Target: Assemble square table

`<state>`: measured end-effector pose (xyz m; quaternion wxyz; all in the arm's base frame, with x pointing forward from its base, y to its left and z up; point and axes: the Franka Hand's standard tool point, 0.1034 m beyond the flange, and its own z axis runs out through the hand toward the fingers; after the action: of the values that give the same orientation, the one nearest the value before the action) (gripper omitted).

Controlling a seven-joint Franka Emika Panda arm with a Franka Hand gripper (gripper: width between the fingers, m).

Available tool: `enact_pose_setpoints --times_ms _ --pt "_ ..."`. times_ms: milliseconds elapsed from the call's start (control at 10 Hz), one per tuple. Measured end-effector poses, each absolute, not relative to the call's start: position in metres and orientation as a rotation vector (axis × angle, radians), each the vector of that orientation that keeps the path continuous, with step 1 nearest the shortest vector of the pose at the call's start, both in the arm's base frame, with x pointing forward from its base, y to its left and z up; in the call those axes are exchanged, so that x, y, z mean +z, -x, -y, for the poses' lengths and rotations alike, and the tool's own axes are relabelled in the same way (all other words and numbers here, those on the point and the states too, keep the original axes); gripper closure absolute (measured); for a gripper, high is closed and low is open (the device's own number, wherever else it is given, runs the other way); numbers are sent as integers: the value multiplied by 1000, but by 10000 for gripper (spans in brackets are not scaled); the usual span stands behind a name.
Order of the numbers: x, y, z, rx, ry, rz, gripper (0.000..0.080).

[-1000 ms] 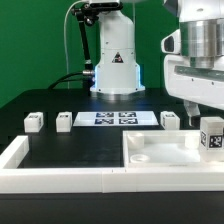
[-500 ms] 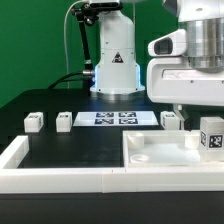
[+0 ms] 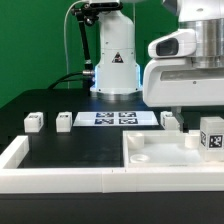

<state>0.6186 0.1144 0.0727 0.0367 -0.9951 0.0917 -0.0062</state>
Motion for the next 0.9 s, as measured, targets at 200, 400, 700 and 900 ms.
enact_pose_setpoints --times_ms 200,400,700,900 --pt "73 -619 -113 -25 3067 -205 151" --pt "72 -619 -113 -24 3066 -222 413" --pt "73 -619 -112 -24 3063 -261 511" --pt "73 -619 -112 -20 3042 -441 510"
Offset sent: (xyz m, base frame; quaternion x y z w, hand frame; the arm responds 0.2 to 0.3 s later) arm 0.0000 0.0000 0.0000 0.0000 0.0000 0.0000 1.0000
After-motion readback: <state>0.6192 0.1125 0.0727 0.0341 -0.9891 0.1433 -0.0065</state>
